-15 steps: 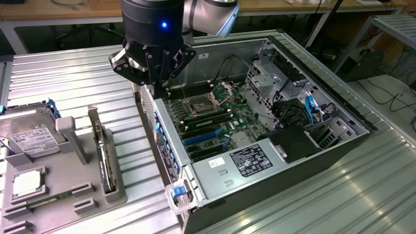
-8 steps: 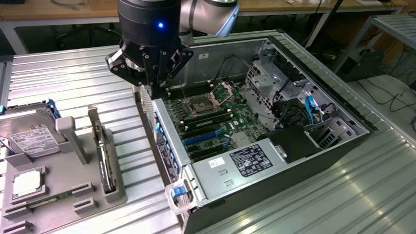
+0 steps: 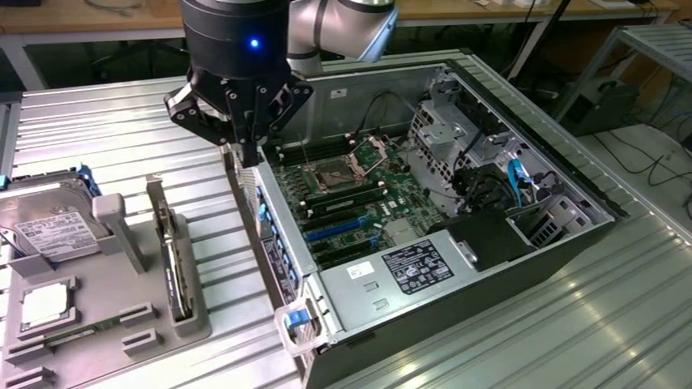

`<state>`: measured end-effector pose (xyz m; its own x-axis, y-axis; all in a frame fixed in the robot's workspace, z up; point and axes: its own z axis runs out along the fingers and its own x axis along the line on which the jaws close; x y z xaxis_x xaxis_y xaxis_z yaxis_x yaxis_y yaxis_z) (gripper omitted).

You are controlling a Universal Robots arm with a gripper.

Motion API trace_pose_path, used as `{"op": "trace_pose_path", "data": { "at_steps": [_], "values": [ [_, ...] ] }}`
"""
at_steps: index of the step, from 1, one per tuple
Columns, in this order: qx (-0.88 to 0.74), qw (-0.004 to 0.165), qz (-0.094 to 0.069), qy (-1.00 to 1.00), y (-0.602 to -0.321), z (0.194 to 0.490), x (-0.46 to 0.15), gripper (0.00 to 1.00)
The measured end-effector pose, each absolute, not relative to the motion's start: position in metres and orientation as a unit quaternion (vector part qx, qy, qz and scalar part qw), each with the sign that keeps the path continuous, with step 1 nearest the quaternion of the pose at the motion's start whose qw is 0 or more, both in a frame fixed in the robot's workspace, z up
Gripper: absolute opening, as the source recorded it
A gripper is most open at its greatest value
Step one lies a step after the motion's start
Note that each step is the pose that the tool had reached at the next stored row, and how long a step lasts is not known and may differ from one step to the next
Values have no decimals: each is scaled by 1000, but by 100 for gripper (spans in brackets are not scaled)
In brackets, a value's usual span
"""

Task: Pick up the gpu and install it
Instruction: 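Reach for the gpu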

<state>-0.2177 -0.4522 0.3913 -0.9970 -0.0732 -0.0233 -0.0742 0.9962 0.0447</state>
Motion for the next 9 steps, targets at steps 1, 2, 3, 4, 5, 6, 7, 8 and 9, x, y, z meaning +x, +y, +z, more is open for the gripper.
{"op": "trace_pose_path", "data": {
  "at_steps": [1,2,3,4,5,6,7,8,9],
  "values": [
    [-37,11,23,999,-452,391,-218,11],
    [-37,11,23,999,-452,391,-219,11],
    [-37,11,23,999,-452,391,-219,11],
    [-37,11,23,999,-452,391,-219,11],
    [-37,11,23,999,-452,391,-220,11],
    [-37,11,23,999,-452,391,-220,11],
    [-37,11,23,999,-452,391,-221,11],
    [-37,11,23,999,-452,391,-222,11],
    [-37,11,23,999,-452,391,-222,11]
  ]
}}
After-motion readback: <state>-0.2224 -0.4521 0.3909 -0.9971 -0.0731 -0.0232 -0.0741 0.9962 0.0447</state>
